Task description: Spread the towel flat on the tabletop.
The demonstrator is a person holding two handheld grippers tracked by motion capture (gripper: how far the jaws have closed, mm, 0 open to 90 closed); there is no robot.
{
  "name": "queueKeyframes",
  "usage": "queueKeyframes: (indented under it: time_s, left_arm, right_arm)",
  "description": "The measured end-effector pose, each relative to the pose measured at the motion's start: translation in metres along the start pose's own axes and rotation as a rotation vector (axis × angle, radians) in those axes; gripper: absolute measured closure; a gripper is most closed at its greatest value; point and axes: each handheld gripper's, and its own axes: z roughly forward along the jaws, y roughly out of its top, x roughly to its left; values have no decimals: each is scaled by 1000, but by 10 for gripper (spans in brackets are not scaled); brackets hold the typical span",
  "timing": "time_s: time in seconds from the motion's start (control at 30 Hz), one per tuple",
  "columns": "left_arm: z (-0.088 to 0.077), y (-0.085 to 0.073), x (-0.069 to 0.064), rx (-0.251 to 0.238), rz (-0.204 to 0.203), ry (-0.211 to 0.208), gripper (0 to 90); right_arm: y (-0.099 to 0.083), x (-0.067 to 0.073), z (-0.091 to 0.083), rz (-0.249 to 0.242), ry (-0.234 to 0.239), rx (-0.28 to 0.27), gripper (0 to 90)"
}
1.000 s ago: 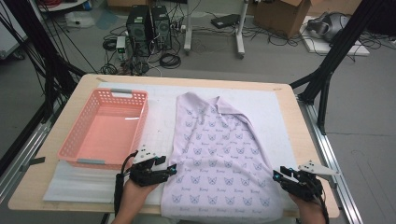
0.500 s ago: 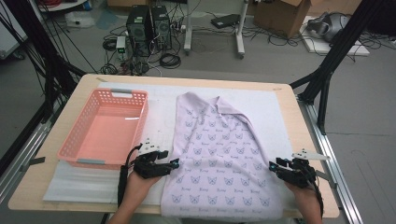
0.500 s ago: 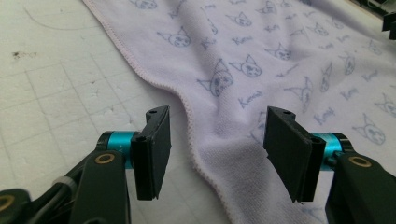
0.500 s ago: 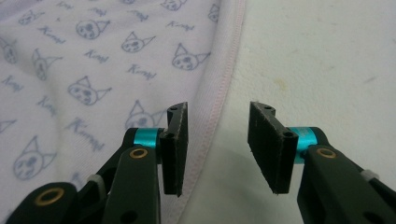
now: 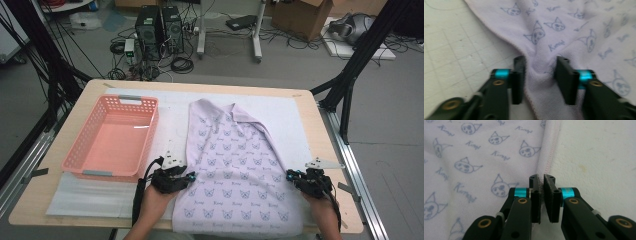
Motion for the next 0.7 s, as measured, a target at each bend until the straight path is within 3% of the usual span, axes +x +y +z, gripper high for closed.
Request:
queueKeyframes:
  time_s: [0.03, 0.07, 0.27, 0.53, 0.6, 0.7]
  left_arm:
    - [-1, -1, 1, 0, -16, -16, 818]
    - [-3, -3, 2, 1, -28, -22, 834]
    - [-20, -15, 1, 2, -51, -41, 844]
    - [-38, -28, -7, 7, -50, -86, 835]
    - [-38, -28, -7, -2, -42, -87, 768]
    - [-35, -23, 2, -71, -88, -72, 519]
  right_arm:
    - [0, 1, -1, -1, -4, 4, 858]
    - [-1, 1, -2, -4, -2, 11, 859]
    - [-12, -2, -18, 9, 20, 21, 862]
    - [-29, 8, -38, -7, 56, 44, 862]
    - [-30, 10, -39, -9, 62, 47, 847]
    - [-26, 11, -38, -3, 53, 23, 701]
